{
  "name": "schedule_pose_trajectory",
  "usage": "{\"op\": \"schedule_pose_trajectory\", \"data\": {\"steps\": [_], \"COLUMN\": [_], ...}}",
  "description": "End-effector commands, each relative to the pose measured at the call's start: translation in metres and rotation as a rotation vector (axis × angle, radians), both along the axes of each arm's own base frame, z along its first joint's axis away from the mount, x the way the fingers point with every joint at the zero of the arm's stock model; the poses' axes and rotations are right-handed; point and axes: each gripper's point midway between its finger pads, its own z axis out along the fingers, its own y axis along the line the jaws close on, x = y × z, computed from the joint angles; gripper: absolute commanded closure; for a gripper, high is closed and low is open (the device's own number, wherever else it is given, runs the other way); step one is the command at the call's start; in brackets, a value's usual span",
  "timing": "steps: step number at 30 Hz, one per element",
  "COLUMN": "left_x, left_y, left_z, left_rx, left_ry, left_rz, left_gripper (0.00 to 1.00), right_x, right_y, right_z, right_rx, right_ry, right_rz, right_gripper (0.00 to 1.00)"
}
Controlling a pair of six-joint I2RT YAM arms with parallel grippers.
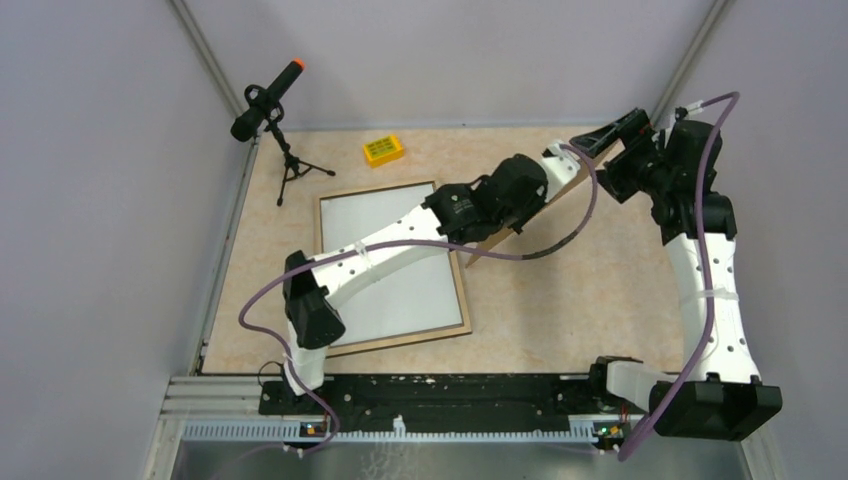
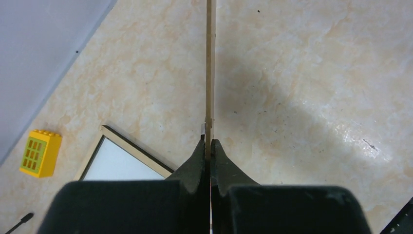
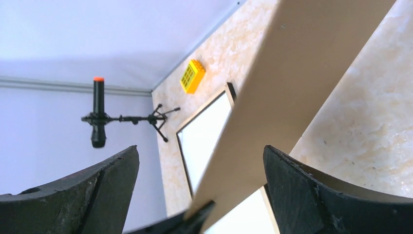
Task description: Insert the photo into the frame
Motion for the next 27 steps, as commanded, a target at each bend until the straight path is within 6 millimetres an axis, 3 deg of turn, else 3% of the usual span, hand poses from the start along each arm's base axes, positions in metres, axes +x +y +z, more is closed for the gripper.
{"op": "schedule_pose_trajectory", "data": {"steps": [1, 4, 11, 18, 22, 27], "left_x": [0.001, -0.008, -0.031, -0.044, -0.057, -0.081], "left_y": [-0.018, -0.029, -0.051, -0.067, -0.075, -0.081], "left_z": [0.035, 0.026, 0.017, 0.005, -0.001, -0.003], "left_rx": [-0.018, -0.007, -0.003, -0.037, -0.070, -0.155], "left_ry": [-0.170, -0.173, -0.183, -0.126, -0.061, 0.047], "left_rz": [0.025, 0.023, 0.006, -0.010, -0.048, -0.124], "left_gripper": [1.00, 1.00, 1.00, 1.00, 1.00, 1.00], "right_x": [-0.009, -0.011, -0.032, -0.053, -0.060, -0.066], "right_y": [-0.005, -0.013, -0.037, -0.038, -0.042, -0.040], "right_z": [0.010, -0.011, -0.042, -0.068, -0.080, -0.090], "right_rx": [0.031, -0.013, -0.052, -0.020, -0.011, 0.045], "right_ry": [0.047, 0.114, 0.207, 0.260, 0.270, 0.264], "right_rz": [-0.103, -0.152, -0.317, -0.412, -0.465, -0.489], "right_gripper": [0.07, 0.11, 0.34, 0.53, 0.73, 0.76]}}
